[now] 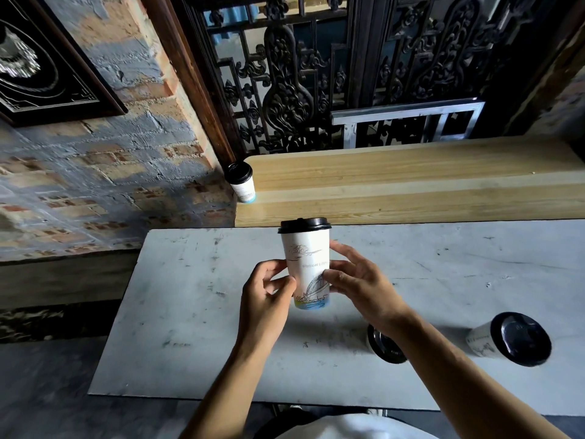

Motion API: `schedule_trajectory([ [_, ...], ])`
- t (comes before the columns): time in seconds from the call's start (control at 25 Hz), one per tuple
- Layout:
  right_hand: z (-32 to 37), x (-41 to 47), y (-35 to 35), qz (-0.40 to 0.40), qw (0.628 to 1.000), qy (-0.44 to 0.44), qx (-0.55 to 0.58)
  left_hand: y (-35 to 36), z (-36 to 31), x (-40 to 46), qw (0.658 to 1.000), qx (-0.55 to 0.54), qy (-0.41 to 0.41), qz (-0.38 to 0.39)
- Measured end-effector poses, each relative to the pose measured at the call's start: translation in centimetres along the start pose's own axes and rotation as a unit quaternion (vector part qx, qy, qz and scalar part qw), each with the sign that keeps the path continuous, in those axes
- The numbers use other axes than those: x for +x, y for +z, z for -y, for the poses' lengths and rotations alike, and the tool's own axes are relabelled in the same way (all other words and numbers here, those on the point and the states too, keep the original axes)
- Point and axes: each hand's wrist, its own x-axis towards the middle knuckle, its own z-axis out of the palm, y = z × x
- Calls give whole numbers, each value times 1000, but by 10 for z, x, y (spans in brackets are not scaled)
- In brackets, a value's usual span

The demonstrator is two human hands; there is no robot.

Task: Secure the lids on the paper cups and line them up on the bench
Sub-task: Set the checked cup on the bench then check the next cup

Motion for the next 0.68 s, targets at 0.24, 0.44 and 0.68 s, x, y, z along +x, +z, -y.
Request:
schedule_trajectory([
  [0.24, 6, 40, -23, 4, 990, 37, -138, 23, -1, 28, 999, 0, -49, 11],
  [0.44, -8, 114, -40, 33, 972, 63, -223, 33, 23, 97, 995, 90, -34, 4],
  [0.68, -36, 252, -66, -17, 938, 22, -344, 56, 66, 250, 994, 100, 2, 39],
])
